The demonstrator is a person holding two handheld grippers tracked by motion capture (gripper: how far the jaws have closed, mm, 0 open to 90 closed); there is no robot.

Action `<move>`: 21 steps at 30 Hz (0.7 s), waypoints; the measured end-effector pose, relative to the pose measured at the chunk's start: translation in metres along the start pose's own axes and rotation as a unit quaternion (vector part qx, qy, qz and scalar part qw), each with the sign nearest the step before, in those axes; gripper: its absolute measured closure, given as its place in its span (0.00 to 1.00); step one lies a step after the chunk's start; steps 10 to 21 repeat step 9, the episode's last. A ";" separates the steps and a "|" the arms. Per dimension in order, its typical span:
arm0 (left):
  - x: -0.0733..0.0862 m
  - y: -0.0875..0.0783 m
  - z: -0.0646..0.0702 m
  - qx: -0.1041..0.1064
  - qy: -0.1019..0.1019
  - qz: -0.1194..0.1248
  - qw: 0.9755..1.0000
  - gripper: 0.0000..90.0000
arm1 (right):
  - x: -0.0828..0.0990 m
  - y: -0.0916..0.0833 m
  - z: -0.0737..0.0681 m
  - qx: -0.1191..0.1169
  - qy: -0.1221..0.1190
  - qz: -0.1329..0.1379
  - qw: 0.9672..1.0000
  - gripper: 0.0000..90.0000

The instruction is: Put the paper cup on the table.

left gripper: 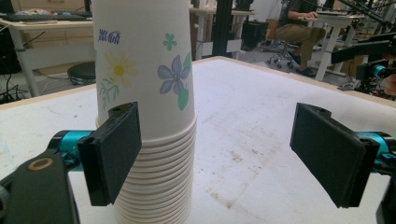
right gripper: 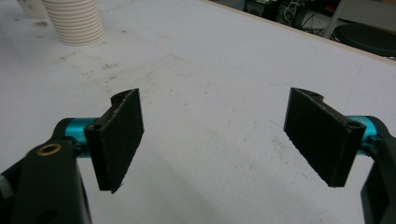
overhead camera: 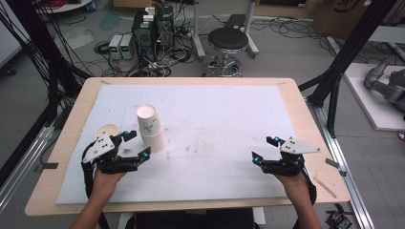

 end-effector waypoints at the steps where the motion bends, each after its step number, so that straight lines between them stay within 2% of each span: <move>1: 0.000 0.000 0.000 0.000 0.000 0.000 1.000 0.18 | 0.000 0.000 0.000 -0.001 0.001 0.000 1.000 0.22; 7: 0.002 -0.003 -0.003 -0.007 -0.002 0.001 1.000 0.18 | 0.000 0.000 0.000 -0.001 0.001 0.000 1.000 0.23; 21: 0.001 -0.003 -0.004 -0.007 0.000 0.001 1.000 0.18 | 0.000 0.001 0.001 0.000 0.000 0.001 1.000 0.23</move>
Point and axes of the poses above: each handheld gripper's, and its own axes: y roughly forward along the jaws, x roughly out of its underside, z roughly to its right, the point moved 8 cm from there along y, roughly forward along the jaws, and after that the axes turned 7 degrees about y, right-handed, at the moved point
